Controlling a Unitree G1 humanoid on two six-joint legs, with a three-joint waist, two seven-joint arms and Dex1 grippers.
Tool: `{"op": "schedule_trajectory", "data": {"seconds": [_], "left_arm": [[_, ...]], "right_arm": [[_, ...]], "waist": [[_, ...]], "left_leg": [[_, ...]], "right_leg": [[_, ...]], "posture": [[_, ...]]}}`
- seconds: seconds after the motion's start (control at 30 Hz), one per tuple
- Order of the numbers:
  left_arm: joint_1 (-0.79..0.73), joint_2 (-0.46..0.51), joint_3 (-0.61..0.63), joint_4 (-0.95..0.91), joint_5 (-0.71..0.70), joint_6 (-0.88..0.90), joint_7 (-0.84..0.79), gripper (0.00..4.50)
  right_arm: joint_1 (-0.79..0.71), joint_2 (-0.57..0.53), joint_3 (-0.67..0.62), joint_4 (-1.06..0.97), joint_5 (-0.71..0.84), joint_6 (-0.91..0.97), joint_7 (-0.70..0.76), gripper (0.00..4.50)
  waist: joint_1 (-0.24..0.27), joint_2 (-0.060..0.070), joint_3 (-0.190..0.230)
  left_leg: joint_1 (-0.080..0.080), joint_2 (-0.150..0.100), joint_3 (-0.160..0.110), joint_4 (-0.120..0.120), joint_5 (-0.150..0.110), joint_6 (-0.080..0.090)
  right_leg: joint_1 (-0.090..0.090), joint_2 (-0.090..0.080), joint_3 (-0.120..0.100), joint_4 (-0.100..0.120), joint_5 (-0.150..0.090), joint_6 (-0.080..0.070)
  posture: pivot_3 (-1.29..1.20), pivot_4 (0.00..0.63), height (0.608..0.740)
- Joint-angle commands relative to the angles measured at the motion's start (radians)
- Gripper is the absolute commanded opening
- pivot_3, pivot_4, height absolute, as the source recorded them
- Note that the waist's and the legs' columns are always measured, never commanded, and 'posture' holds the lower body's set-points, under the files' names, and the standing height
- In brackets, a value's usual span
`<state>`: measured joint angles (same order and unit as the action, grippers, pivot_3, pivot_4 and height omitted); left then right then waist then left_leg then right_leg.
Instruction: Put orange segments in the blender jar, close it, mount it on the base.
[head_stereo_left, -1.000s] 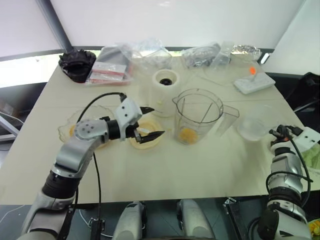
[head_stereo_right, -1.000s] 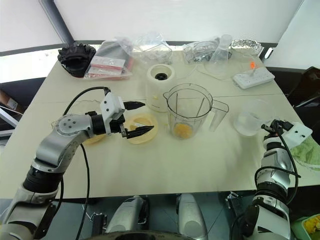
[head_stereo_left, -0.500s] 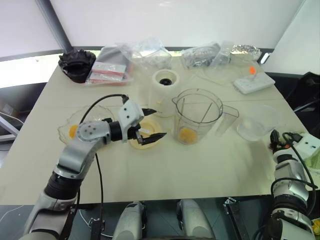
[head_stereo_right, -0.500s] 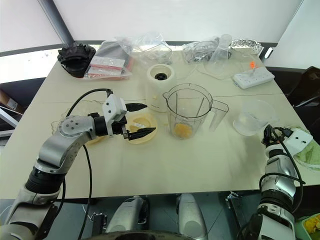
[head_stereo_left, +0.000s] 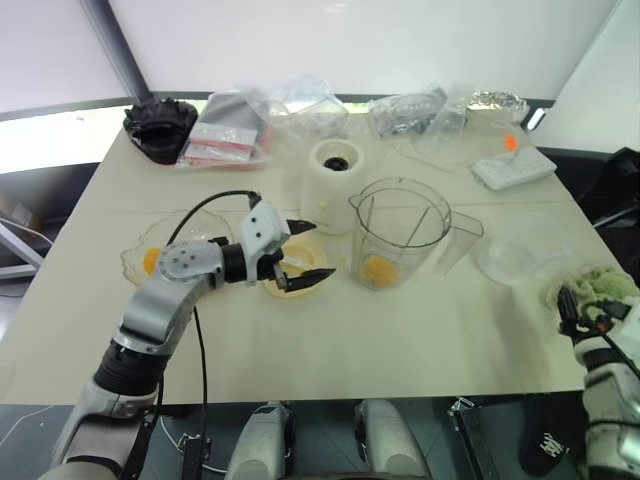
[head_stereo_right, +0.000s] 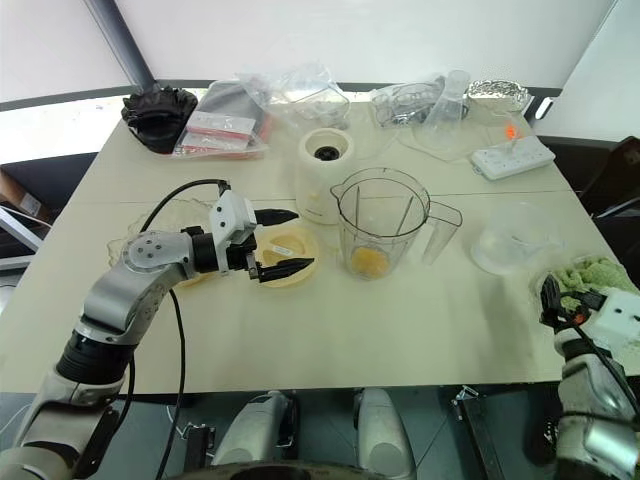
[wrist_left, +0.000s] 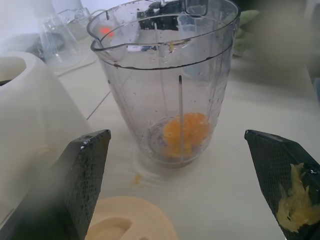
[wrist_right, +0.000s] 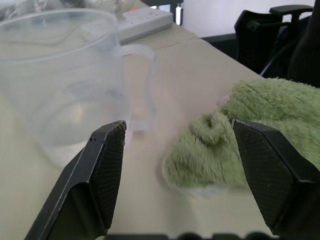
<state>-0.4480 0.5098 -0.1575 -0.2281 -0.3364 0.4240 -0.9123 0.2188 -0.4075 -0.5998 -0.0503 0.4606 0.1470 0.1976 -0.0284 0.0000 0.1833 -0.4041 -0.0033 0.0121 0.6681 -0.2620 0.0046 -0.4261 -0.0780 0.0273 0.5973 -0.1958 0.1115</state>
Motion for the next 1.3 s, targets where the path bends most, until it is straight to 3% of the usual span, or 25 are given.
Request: {"op": "schedule_trajectory", "data": {"seconds": [0.03, 0.17, 0.33, 0.47, 0.6, 0.8, 1.0, 1.13, 1.3], "left_arm": [[-0.027, -0.003, 0.015, 0.011, -0.008, -0.027, -0.011, 4.50], [-0.028, -0.010, 0.028, 0.024, -0.020, -0.021, -0.009, 4.50], [-0.032, 0.019, 0.037, 0.053, -0.010, -0.032, -0.031, 4.50], [-0.169, 0.068, 0.019, 0.258, 0.062, -0.152, -0.114, 4.50], [-0.303, 0.105, -0.035, 0.444, 0.091, -0.233, -0.299, 4.50], [-0.496, 0.079, -0.141, 0.752, 0.179, -0.334, -0.530, 4.50], [-0.674, 0.017, -0.232, 1.111, 0.356, -0.642, -0.584, 4.50], [-0.758, -0.016, -0.264, 1.300, 0.459, -0.813, -0.548, 3.28], [-0.783, -0.048, -0.278, 1.428, 0.549, -0.900, -0.503, 3.28]], "right_arm": [[0.178, 0.018, 0.009, -0.284, 0.036, 0.055, 0.053, 3.51], [0.295, 0.012, 0.044, -0.497, 0.087, 0.132, 0.090, 3.51], [0.306, -0.037, 0.064, -0.640, 0.145, 0.240, 0.117, 3.51], [0.332, -0.135, 0.125, -0.691, 0.126, 0.284, 0.226, 3.51], [0.315, -0.215, 0.121, -0.725, 0.164, 0.343, 0.287, 3.51], [0.243, -0.308, 0.145, -0.739, 0.204, 0.416, 0.349, 3.51], [0.115, -0.337, 0.175, -0.756, 0.256, 0.479, 0.342, 3.51], [0.080, -0.340, 0.210, -0.767, 0.234, 0.493, 0.338, 3.56], [0.109, -0.325, 0.210, -0.813, 0.238, 0.514, 0.311, 3.56]], "waist": [[0.012, 0.000, 0.000], [0.012, 0.001, 0.000], [0.020, 0.000, -0.001], [0.022, -0.002, 0.000], [0.022, -0.002, 0.000], [0.021, -0.007, 0.001], [0.021, -0.013, 0.004], [0.028, -0.015, 0.005], [0.042, -0.016, 0.005]], "left_leg": [[0.000, 0.000, 0.000, 0.000, 0.000, 0.000], [0.000, 0.001, -0.003, -0.001, 0.000, 0.000], [-0.001, 0.001, -0.006, -0.001, 0.000, 0.000], [-0.003, -0.001, -0.007, 0.000, 0.000, 0.000], [-0.003, -0.001, -0.006, 0.000, 0.000, 0.000], [-0.004, -0.003, -0.003, 0.000, 0.000, 0.000], [-0.004, -0.002, -0.003, 0.000, 0.000, 0.000], [-0.006, -0.003, -0.003, 0.000, 0.000, 0.000], [-0.006, -0.002, -0.003, 0.000, 0.000, 0.000]], "right_leg": [[0.000, 0.000, 0.000, 0.000, 0.000, 0.000], [-0.001, 0.000, 0.000, 0.000, 0.000, 0.000], [-0.001, -0.001, -0.002, 0.000, 0.000, 0.000], [-0.002, -0.001, -0.003, -0.001, 0.000, -0.001], [-0.002, -0.002, -0.003, -0.003, -0.001, -0.001], [-0.002, -0.001, -0.004, -0.003, 0.000, 0.000], [-0.002, -0.001, -0.004, -0.003, 0.000, 0.000], [-0.002, -0.001, -0.004, -0.003, 0.000, 0.000], [-0.002, -0.001, -0.004, -0.003, -0.001, 0.001]], "posture": [[0.00, 0.150, 0.740], [0.00, 0.150, 0.740], [0.00, 0.150, 0.740], [0.00, 0.150, 0.740], [0.00, 0.150, 0.740], [0.00, 0.150, 0.740], [0.00, 0.150, 0.740], [0.00, 0.150, 0.740], [0.00, 0.150, 0.740]]}}
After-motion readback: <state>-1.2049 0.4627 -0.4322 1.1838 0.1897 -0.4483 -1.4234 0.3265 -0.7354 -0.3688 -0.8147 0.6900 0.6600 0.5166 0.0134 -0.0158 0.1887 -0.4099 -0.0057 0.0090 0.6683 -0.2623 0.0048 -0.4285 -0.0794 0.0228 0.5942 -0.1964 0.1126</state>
